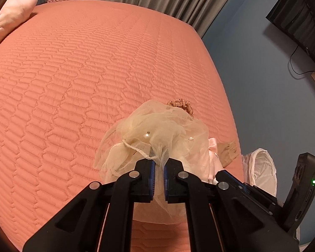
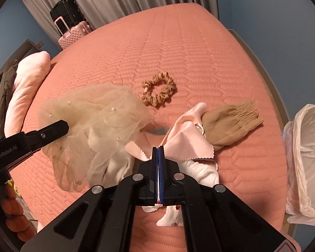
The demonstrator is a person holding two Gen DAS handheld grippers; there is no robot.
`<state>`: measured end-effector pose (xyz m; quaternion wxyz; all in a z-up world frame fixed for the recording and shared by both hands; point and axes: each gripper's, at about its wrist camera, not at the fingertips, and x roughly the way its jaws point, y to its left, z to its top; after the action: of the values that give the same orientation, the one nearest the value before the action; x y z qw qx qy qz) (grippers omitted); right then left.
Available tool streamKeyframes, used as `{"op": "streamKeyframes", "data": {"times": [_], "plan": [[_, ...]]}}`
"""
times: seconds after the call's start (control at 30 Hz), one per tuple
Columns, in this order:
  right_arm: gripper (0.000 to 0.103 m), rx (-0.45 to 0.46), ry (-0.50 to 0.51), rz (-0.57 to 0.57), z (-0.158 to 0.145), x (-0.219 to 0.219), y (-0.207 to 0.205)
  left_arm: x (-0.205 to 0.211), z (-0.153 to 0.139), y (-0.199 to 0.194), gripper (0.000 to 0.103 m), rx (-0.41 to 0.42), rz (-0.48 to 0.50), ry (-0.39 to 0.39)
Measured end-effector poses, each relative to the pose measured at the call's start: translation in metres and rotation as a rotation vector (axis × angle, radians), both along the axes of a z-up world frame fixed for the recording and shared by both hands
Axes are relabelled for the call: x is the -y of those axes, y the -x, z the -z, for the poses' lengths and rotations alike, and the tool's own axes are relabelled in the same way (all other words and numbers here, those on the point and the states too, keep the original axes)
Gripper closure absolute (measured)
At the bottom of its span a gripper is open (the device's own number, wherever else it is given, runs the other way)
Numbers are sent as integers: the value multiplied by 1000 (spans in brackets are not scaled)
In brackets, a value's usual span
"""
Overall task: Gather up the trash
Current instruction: 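Grasp the cream tulle with the left tool while the right tool grasps white socks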
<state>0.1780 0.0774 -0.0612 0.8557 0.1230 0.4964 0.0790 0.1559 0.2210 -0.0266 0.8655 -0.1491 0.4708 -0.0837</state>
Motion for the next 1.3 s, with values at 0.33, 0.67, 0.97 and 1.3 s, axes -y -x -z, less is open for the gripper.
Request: {"op": "streamKeyframes", "data": {"times": [0.33,0.67,0.97,1.3], "plan": [[102,61,-10,16,-35,16,10,1,-44,5,97,93,-3,34],[67,39,-56,-32,-28,-6,17,-15,-52,4,97,117,-57,12],[69,-38,-74,-107,3,-48,16,-15,-37,8,97,79,-59,5],[100,38,-78,-79,-29,-27,19,-4,-49,13,97,97,-43,6]]}}
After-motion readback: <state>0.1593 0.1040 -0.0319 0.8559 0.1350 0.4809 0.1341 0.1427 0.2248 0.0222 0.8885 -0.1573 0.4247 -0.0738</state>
